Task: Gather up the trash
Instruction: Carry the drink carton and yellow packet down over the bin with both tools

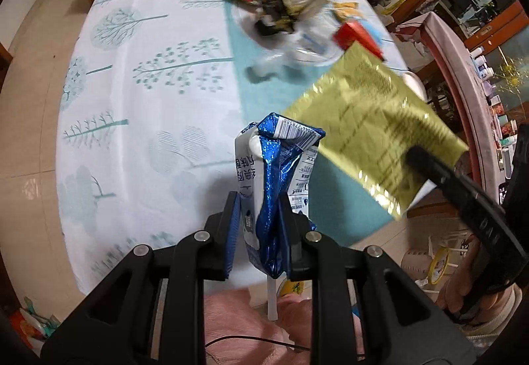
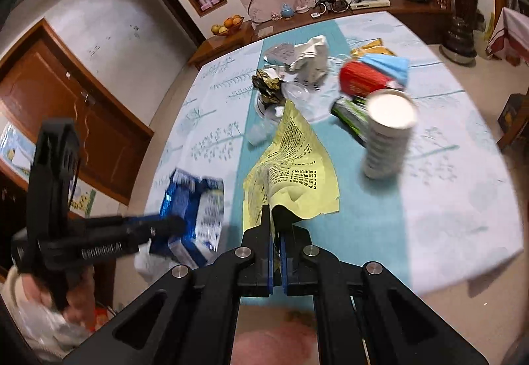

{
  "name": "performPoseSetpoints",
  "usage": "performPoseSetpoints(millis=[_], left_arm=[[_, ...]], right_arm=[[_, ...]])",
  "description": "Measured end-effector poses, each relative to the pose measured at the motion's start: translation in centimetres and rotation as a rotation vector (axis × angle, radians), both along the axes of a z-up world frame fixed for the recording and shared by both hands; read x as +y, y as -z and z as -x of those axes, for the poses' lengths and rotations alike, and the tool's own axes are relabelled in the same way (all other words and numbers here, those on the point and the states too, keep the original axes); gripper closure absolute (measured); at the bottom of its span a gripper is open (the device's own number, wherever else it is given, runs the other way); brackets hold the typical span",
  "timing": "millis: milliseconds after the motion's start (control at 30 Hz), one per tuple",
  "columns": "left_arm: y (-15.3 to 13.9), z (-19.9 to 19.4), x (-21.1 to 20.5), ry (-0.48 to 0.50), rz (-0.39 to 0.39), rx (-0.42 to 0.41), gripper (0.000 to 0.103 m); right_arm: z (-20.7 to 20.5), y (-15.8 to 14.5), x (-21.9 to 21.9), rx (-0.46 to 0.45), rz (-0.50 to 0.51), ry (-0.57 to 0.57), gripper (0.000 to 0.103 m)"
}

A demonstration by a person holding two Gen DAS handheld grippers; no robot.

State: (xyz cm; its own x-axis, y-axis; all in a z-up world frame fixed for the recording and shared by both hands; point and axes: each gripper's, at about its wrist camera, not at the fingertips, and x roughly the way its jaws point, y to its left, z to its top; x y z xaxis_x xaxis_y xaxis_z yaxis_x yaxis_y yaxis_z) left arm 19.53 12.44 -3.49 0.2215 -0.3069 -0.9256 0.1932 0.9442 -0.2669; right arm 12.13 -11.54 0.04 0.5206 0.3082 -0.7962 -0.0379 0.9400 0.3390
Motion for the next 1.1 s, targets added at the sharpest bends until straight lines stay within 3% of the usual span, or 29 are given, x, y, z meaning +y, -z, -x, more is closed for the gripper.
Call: performPoseSetpoints(millis=[233,567,833,1100], left_arm=[[-2.1,7.3,-5.7,-0.014,0.048,-0.046,0.085],[0.4,16.9,-14.6,-0.011,0.049,0.005,0.085],[4.0,21.8,-19.1,0.039,-0.027,0.073,0.085],[9.8,21.6,-21.8,0.096,-0.101,0.103,0.085]], right_arm=[[8.5,-2.4,-5.1,-0.034,0.047,-0.048,0.100],[20.0,-1.3,-11.9,0.008,0.094,-0.050,0.100],[24.6,3.4,-14.9,0.123,0.060,0.002,0.100],[25.4,12.4,-15.7,0.273,0.060,0.037,0.100]])
